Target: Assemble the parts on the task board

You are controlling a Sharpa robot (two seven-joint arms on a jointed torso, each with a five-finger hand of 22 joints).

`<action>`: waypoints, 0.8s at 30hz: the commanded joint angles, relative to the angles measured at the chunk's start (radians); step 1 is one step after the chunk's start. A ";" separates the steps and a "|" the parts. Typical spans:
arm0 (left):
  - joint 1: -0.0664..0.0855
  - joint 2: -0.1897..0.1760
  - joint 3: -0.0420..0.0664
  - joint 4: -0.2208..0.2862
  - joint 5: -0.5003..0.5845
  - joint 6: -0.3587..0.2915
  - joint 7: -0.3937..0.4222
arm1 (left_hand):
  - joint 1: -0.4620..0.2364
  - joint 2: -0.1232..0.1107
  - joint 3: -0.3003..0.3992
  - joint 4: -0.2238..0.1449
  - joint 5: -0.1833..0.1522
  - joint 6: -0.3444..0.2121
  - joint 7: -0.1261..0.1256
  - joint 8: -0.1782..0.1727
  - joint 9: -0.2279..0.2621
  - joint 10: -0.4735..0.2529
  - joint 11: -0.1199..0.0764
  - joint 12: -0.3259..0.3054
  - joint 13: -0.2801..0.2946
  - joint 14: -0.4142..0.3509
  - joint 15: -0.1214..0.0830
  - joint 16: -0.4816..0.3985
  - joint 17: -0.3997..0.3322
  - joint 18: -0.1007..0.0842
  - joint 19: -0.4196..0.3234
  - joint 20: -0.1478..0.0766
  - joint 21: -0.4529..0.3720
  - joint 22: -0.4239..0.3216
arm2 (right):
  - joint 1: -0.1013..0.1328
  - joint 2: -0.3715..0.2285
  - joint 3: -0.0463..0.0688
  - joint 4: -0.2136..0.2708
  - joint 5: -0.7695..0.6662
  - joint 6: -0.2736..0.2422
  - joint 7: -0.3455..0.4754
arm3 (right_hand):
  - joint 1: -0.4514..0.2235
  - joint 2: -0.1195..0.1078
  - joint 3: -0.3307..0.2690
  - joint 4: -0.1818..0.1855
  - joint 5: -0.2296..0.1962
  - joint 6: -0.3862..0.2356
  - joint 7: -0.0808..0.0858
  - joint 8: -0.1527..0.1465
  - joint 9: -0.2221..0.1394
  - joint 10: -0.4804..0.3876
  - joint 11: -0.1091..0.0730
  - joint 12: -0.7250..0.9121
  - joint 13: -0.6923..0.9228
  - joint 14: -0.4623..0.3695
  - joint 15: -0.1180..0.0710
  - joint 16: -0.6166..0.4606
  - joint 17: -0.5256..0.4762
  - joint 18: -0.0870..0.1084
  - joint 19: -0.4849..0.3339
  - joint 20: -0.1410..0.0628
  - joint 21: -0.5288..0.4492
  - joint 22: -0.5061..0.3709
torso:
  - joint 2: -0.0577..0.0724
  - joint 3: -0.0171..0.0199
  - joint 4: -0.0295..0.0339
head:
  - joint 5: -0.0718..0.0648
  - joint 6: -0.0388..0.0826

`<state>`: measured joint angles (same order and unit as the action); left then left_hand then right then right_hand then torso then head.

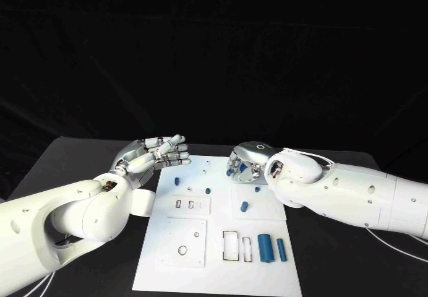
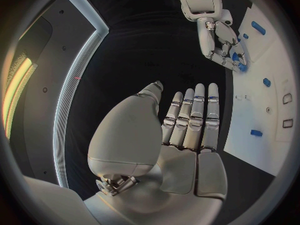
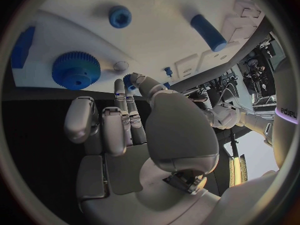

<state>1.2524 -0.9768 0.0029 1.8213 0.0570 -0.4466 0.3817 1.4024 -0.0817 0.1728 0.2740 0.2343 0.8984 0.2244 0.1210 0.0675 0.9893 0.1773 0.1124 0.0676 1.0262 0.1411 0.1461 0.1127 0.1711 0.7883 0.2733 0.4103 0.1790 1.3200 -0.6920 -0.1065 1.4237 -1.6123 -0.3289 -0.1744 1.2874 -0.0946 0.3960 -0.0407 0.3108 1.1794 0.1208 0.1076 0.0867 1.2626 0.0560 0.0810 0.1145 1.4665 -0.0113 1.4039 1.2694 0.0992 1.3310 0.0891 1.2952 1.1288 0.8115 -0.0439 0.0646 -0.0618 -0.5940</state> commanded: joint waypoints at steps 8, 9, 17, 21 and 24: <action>0.003 -0.001 0.001 -0.003 -0.001 0.015 0.001 | 0.014 0.000 0.003 -0.007 -0.003 0.004 0.009 -0.006 -0.001 -0.002 0.007 -0.004 -0.001 -0.001 0.003 -0.008 0.002 0.011 -0.001 0.002 0.006 0.001 | 0.010 0.050 0.002 -0.046 0.011 -0.118 -0.047 | -0.008 0.006 -0.004 0.016 -0.018 0.013 -0.010 0.007 0.027 0.007 -0.003 -0.001 0.002 0.053 -0.010 0.010 0.007 -0.012 0.010 -0.001 0.011 0.012 | 0.004 -0.0012 0.0034 | -0.001 0.014; 0.003 -0.001 0.001 -0.004 -0.001 0.015 0.001 | 0.014 0.000 0.003 -0.007 -0.003 0.004 0.009 -0.006 -0.001 -0.002 0.007 -0.004 -0.001 -0.001 0.003 -0.008 0.002 0.011 -0.001 0.002 0.006 0.001 | 0.011 0.058 0.002 -0.053 0.011 -0.122 -0.049 | -0.008 0.006 -0.004 0.016 -0.018 0.013 -0.010 0.007 0.027 0.007 -0.003 -0.001 0.002 0.053 -0.010 0.010 0.007 -0.012 0.010 -0.001 0.011 0.012 | 0.004 -0.0018 0.0033 | -0.001 0.014; 0.005 0.001 0.001 -0.009 -0.001 0.016 0.001 | 0.016 0.001 0.004 -0.009 -0.003 0.004 0.009 -0.007 -0.001 -0.002 0.007 -0.005 -0.001 -0.001 0.003 -0.009 0.002 0.011 -0.002 0.003 0.007 0.001 | 0.014 0.128 0.002 -0.118 0.010 -0.130 -0.053 | -0.010 0.005 -0.004 0.020 -0.021 0.010 -0.009 0.006 0.028 0.005 -0.002 -0.004 0.002 0.054 -0.010 0.013 0.011 -0.013 0.011 -0.002 0.013 0.015 | 0.007 -0.0025 0.0062 | -0.001 0.017; 0.006 0.002 0.001 -0.011 -0.001 0.017 0.001 | 0.016 0.001 0.004 -0.009 -0.003 0.004 0.009 -0.007 -0.001 -0.002 0.007 -0.005 -0.001 -0.001 0.003 -0.009 0.002 0.011 -0.002 0.003 0.007 0.001 | 0.012 0.158 0.002 -0.148 0.010 -0.129 -0.048 | -0.010 0.006 -0.003 0.022 -0.021 0.008 -0.008 0.005 0.029 0.004 -0.002 -0.006 0.001 0.054 -0.010 0.015 0.013 -0.013 0.011 -0.002 0.013 0.015 | 0.008 -0.0021 0.0064 | 0.001 0.017; 0.006 0.003 0.001 -0.013 -0.001 0.017 0.001 | 0.016 0.001 0.004 -0.009 -0.003 0.004 0.009 -0.007 -0.001 -0.002 0.007 -0.005 -0.001 -0.001 0.003 -0.009 0.002 0.011 -0.002 0.003 0.007 0.001 | 0.010 0.177 0.002 -0.166 0.010 -0.129 -0.044 | -0.011 0.005 -0.004 0.024 -0.021 0.006 -0.007 0.004 0.029 0.003 -0.001 -0.007 0.001 0.054 -0.009 0.015 0.013 -0.013 0.010 -0.002 0.013 0.015 | 0.008 -0.0020 0.0069 | 0.002 0.016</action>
<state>1.2559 -0.9762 0.0029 1.8077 0.0570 -0.4466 0.3778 1.4117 -0.0802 0.1755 0.2713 0.2343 0.8984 0.2244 0.1210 0.0676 0.9893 0.1773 0.1125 0.0677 1.0262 0.1411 0.1429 0.1130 0.1710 0.7883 0.2733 0.4103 0.1789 1.3315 -0.5195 -0.1049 1.2641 -1.5981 -0.4471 -0.2171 1.2831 -0.0909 0.3933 -0.0214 0.2898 1.1808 0.1193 0.1082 0.0867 1.2658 0.0529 0.0810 0.1155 1.4665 -0.0112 1.4124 1.2817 0.0992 1.3344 0.0857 1.3012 1.1429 0.8191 -0.0462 0.0710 -0.0612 -0.5768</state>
